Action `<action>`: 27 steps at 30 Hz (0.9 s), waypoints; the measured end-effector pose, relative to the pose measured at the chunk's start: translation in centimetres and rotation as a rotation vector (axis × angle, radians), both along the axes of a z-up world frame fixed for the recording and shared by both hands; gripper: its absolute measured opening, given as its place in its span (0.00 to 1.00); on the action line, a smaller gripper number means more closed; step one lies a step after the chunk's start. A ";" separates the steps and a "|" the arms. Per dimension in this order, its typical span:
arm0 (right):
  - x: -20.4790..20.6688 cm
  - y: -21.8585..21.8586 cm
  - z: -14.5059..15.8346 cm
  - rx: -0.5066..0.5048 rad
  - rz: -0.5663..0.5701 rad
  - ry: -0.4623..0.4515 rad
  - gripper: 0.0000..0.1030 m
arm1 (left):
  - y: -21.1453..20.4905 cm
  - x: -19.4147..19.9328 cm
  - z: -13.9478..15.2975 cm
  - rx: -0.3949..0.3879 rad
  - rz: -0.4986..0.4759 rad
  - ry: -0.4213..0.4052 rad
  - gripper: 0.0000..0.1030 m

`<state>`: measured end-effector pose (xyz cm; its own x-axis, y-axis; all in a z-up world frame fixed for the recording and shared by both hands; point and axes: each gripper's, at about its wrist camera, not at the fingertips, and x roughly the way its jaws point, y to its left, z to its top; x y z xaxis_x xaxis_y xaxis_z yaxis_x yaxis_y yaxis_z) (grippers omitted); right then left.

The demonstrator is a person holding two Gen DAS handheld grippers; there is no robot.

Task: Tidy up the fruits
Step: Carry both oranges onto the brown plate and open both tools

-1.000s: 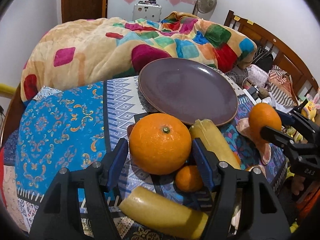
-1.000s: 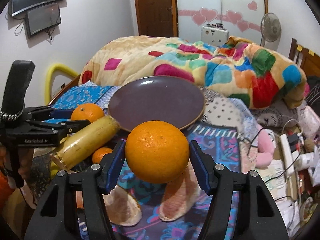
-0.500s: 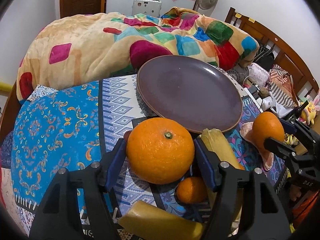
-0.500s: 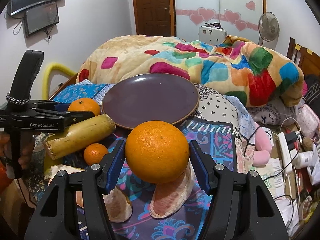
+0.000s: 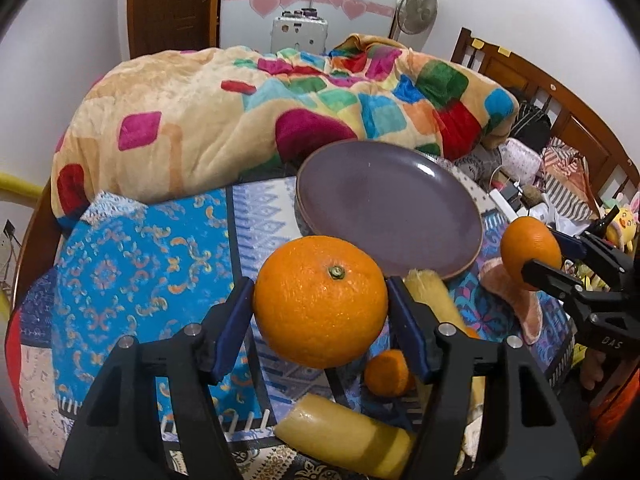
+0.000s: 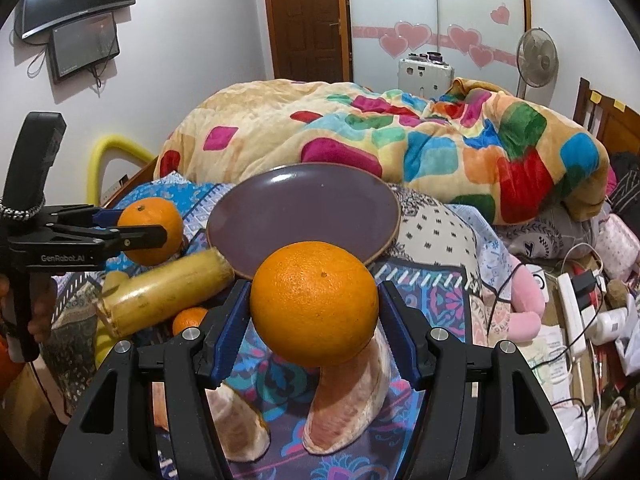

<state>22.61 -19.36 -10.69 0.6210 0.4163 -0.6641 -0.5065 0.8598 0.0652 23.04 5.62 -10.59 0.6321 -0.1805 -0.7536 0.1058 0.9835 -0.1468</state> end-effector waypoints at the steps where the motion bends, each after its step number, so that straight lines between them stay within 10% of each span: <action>1: 0.1 0.1 0.2 0.004 -0.002 -0.004 0.58 | 0.0 0.0 0.2 0.001 0.001 -0.007 0.64; 27: 7.6 2.1 2.7 -0.041 -0.073 -0.108 0.58 | -2.8 7.1 3.8 0.016 0.025 -0.090 0.64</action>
<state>30.23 -17.26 -7.95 0.7176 0.3413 -0.6071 -0.4445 0.8955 -0.0220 30.18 2.84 -6.80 0.7015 -0.1525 -0.6962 0.0934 0.9881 -0.1223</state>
